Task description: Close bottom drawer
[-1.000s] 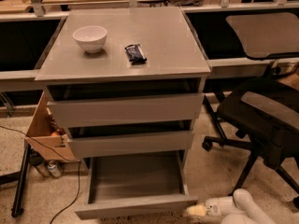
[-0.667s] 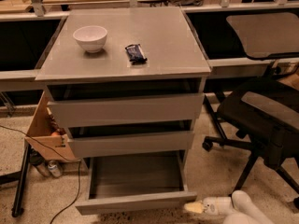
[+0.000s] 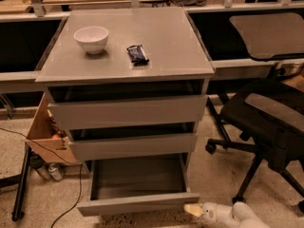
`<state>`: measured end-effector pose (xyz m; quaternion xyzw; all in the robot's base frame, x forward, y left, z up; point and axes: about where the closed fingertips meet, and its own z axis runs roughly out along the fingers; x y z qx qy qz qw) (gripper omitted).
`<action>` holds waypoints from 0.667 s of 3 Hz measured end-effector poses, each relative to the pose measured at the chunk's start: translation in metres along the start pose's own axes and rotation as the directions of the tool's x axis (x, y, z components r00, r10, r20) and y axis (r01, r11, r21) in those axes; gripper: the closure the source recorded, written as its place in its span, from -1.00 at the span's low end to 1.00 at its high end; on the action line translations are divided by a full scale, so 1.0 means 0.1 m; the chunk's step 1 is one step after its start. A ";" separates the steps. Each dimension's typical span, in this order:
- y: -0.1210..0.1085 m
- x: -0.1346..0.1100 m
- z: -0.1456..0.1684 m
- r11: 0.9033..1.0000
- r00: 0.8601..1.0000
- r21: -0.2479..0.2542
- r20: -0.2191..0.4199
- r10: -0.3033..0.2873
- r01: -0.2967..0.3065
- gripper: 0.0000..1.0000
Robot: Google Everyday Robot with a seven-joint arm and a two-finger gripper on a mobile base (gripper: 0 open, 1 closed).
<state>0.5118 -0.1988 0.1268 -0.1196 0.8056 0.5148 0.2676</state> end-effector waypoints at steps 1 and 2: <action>0.02 -0.10 0.10 1.000 0.993 0.014 0.112 -0.023 0.022 1.00; 0.01 -0.32 0.28 0.998 0.977 0.034 0.205 -0.051 0.045 1.00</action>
Offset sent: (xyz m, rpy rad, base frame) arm 0.0458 0.0273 0.0123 0.0740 -0.1782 -0.2165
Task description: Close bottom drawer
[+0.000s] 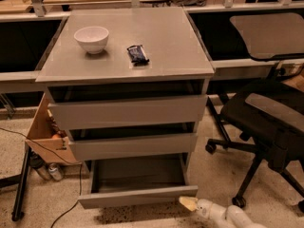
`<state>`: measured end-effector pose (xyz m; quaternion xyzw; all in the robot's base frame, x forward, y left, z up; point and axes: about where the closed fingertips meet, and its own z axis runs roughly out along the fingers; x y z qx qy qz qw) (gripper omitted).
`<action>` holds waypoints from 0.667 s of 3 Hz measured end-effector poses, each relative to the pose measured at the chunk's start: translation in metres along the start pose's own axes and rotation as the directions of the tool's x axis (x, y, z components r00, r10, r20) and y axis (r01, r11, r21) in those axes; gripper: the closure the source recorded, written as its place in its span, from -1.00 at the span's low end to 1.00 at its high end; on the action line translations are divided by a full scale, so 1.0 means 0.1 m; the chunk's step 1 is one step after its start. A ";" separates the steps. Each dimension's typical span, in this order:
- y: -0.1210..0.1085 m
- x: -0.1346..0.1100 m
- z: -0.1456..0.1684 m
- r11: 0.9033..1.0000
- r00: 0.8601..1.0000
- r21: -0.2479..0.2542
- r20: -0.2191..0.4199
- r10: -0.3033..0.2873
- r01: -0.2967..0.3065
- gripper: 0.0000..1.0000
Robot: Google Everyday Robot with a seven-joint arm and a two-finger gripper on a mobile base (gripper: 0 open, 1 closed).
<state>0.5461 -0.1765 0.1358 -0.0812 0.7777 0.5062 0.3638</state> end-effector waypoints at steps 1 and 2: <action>-0.03 -0.15 0.12 1.000 0.999 0.015 0.048 -0.020 0.019 1.00; -0.15 -0.36 0.25 0.997 0.992 0.066 0.119 -0.040 0.032 1.00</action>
Offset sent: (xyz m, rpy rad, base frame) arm 0.0625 0.0012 0.0110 -0.0099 -0.1111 -0.1810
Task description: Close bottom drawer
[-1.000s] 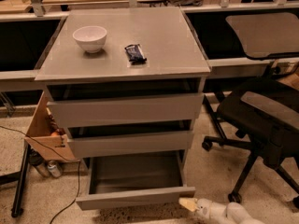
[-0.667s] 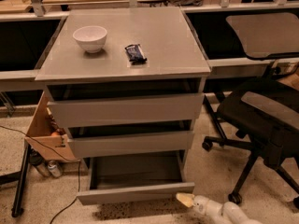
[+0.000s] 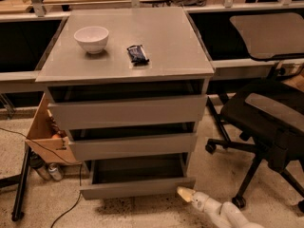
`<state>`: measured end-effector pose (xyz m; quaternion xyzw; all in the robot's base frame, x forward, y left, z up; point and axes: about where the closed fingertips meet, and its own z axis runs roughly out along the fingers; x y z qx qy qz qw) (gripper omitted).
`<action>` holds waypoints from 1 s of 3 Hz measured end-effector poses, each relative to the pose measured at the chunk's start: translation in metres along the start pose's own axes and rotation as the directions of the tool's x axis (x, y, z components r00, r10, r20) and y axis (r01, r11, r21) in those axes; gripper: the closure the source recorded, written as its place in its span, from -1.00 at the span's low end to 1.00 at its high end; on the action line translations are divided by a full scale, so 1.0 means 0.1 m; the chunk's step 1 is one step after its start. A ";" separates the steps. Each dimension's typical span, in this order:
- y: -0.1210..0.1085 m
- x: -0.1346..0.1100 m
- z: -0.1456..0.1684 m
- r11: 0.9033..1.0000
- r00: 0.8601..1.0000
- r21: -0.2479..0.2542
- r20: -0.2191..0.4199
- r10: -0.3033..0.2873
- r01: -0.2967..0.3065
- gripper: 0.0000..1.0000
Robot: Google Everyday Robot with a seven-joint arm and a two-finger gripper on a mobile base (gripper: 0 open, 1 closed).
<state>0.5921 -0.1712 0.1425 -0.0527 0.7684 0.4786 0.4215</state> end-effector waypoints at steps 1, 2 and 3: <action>-0.11 -0.10 0.09 0.999 0.999 0.040 0.035 -0.001 0.000 1.00; -0.28 -0.24 0.19 0.996 0.997 0.086 0.078 -0.008 0.001 1.00; -0.39 -0.35 0.27 0.994 0.995 0.111 0.097 -0.014 0.004 1.00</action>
Offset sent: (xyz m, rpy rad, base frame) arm 0.0563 -0.0195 -0.0096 -0.0279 -0.0314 -0.1710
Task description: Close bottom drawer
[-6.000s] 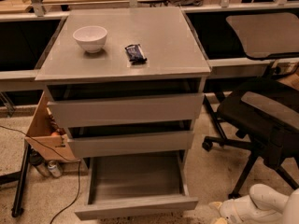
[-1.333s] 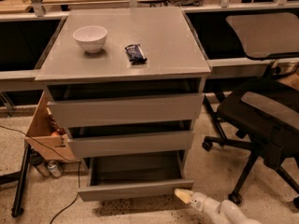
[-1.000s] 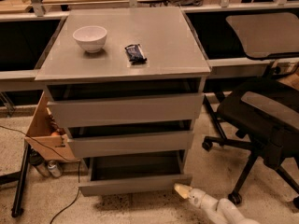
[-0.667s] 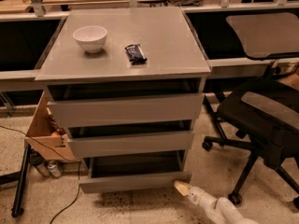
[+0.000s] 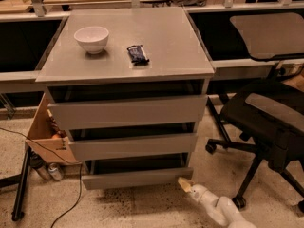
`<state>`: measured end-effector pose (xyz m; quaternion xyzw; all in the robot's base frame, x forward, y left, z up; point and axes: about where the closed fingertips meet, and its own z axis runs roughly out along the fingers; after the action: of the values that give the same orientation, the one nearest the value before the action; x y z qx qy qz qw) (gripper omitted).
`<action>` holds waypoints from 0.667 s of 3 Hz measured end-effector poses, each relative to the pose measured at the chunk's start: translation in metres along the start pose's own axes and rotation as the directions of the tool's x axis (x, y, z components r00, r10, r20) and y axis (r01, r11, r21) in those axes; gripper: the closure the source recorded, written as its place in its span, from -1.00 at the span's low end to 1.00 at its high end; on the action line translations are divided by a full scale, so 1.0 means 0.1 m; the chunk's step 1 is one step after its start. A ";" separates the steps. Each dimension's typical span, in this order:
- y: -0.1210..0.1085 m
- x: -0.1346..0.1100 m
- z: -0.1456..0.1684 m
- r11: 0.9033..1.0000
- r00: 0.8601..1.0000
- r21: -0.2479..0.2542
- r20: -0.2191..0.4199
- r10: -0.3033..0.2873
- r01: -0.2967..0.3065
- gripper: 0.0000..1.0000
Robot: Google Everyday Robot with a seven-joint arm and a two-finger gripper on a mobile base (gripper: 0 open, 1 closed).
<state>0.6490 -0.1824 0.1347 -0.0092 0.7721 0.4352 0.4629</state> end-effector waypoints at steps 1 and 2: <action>-0.09 -0.10 0.12 1.000 1.000 0.013 0.001 -0.009 0.009 1.00; -0.16 -0.24 0.24 0.999 0.999 0.006 -0.001 -0.042 0.042 1.00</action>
Offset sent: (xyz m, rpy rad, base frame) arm 0.0577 -0.0151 -0.0071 -0.0445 -0.0427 0.0088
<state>0.6866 -0.1852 0.1372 -0.0242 0.7734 0.4231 0.4715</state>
